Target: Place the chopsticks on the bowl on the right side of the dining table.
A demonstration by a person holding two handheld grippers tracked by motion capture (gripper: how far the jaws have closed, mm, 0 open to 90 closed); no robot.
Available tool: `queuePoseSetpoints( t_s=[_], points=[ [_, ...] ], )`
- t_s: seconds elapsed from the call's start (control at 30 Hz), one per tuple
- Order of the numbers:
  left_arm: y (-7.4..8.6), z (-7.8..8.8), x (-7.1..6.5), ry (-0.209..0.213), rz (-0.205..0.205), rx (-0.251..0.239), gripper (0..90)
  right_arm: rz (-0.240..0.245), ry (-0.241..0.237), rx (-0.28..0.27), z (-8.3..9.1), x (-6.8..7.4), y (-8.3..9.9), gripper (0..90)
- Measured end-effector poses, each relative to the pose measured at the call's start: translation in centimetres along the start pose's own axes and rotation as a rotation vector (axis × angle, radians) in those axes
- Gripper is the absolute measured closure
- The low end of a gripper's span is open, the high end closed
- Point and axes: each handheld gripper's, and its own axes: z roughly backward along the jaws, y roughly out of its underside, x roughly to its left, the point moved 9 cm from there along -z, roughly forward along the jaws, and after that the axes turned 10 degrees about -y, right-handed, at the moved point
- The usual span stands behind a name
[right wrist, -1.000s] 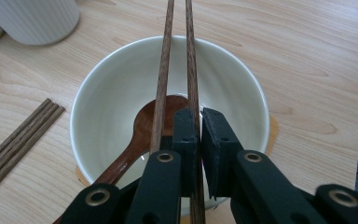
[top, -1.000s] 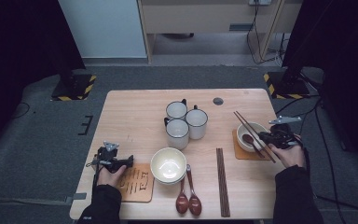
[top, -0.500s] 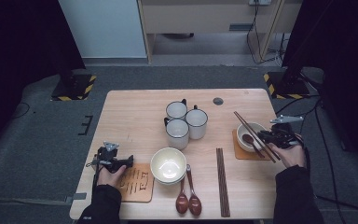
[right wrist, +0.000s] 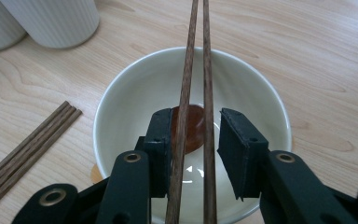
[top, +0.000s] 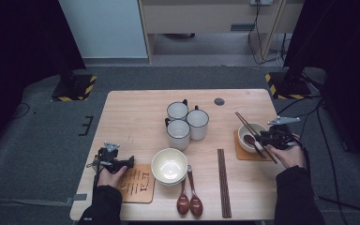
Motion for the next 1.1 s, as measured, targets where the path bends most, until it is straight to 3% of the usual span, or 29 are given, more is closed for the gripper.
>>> queuePoseSetpoints(
  t_s=[0.43,0.7,1.1],
  points=[
    [0.00,0.00,0.00,0.000,0.000,0.000,0.0,-0.006,0.002,0.027,0.10,-0.52,0.63,76.8],
    [0.00,0.00,0.00,0.000,0.000,0.000,0.0,-0.006,0.000,0.025,0.18,-0.54,0.66,78.1],
    [0.00,0.00,0.00,0.000,0.000,0.000,0.0,0.020,-0.043,0.030,0.11,0.15,0.69,78.2]
  ],
)
